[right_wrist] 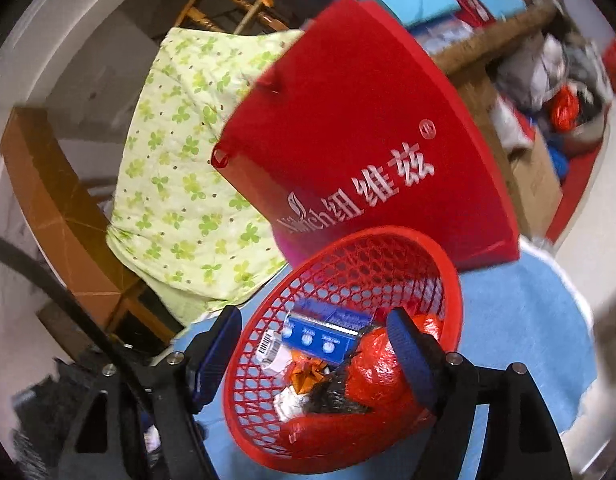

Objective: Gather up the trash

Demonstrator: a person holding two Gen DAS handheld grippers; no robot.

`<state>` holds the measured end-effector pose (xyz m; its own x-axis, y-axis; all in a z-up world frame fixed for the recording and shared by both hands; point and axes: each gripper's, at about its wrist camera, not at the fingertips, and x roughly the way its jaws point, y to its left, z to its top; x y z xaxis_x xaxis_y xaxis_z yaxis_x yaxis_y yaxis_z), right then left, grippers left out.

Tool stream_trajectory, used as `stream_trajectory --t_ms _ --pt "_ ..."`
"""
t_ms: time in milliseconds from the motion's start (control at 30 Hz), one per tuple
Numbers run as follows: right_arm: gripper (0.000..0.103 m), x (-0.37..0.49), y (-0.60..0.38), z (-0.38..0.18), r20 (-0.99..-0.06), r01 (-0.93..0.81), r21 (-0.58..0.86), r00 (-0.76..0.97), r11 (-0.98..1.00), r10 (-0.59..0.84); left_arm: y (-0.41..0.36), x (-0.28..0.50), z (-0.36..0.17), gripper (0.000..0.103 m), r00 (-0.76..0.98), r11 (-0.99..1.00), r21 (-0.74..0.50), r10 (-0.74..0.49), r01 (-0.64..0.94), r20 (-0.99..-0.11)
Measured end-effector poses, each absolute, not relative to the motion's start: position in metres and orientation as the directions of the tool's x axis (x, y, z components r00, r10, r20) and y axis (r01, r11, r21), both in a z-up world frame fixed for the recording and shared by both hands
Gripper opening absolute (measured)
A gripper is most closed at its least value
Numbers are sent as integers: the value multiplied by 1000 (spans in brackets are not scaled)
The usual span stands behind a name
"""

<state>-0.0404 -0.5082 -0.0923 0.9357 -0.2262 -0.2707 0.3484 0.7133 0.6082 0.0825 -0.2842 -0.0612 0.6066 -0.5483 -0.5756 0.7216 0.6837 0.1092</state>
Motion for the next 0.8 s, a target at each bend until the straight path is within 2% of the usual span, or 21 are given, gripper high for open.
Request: stream_trajectory --t_ms 167,333,367,400,800 --pt "78 -40 -484 -81 -267 419 488 907 765 -326 -267 74 -49 83 632 703 122 -532 701 -563" --pt "80 -43 -466 -78 -269 449 427 892 785 -363 -248 66 -32 83 675 725 150 -517 673 -527" --pt "80 -44 -461 -78 -273 456 414 888 788 -370 -244 65 -29 85 680 728 153 -515 669 -522" --pt "82 -45 -458 -79 -279 461 405 884 789 -374 -237 64 -25 92 690 735 158 -508 659 -516" --pt "83 -70 -412 -92 -444 506 292 823 812 -353 -184 58 -4 95 758 809 149 -445 569 -476"
